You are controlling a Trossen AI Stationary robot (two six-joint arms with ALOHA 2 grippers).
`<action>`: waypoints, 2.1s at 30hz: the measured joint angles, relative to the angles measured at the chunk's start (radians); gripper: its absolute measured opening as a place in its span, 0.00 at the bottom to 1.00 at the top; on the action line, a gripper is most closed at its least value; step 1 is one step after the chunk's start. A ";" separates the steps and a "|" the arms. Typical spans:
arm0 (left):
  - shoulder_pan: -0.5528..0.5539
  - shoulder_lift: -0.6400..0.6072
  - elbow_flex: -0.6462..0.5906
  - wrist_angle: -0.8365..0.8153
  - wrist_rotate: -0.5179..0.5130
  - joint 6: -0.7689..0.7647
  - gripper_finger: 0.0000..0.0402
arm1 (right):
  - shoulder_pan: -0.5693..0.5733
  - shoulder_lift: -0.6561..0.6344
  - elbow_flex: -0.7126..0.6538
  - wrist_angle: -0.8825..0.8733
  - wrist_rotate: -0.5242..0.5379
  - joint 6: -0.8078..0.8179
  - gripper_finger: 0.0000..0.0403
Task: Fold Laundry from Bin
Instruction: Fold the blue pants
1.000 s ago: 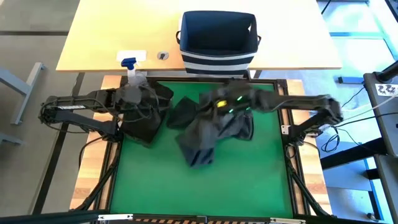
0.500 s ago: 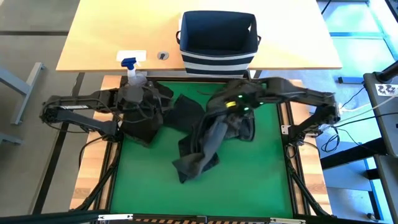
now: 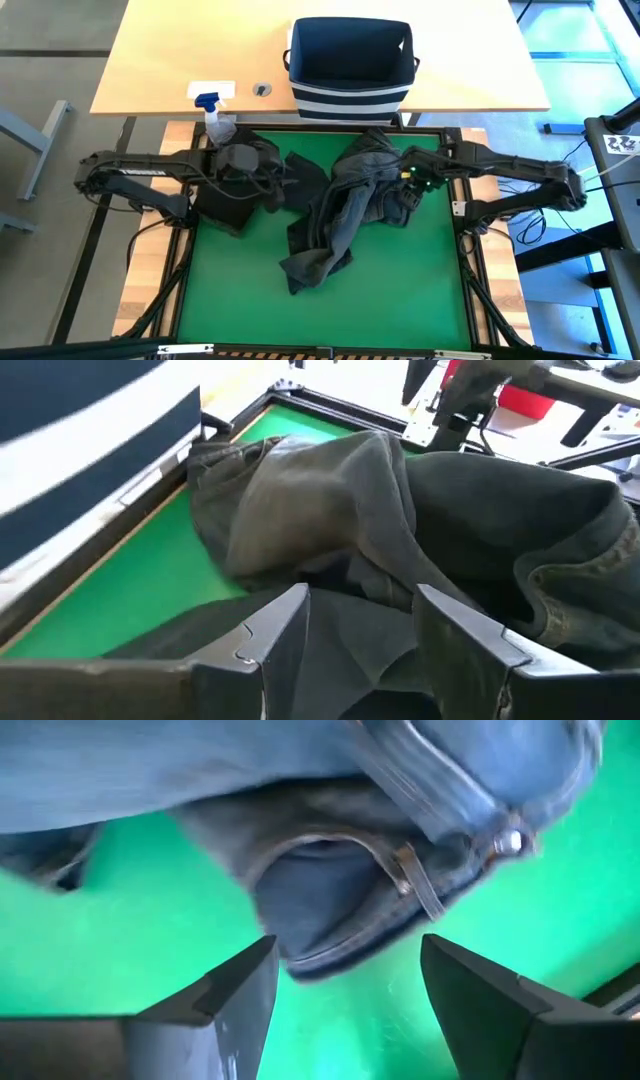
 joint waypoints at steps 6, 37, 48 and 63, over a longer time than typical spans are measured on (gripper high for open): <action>0.000 0.049 0.000 0.003 0.000 -0.078 0.44 | -0.117 -0.112 -0.349 0.234 -0.152 0.112 0.61; 0.007 0.067 0.013 0.072 -0.073 0.055 0.44 | -0.078 -0.128 -0.652 1.117 -0.658 0.186 0.06; 0.029 0.288 0.103 0.238 0.127 0.022 0.44 | 0.113 -0.129 -0.362 1.002 -0.679 0.107 0.01; 0.000 0.568 0.254 0.185 0.482 -0.028 0.44 | 0.189 -0.129 -0.362 0.723 -0.481 0.055 0.01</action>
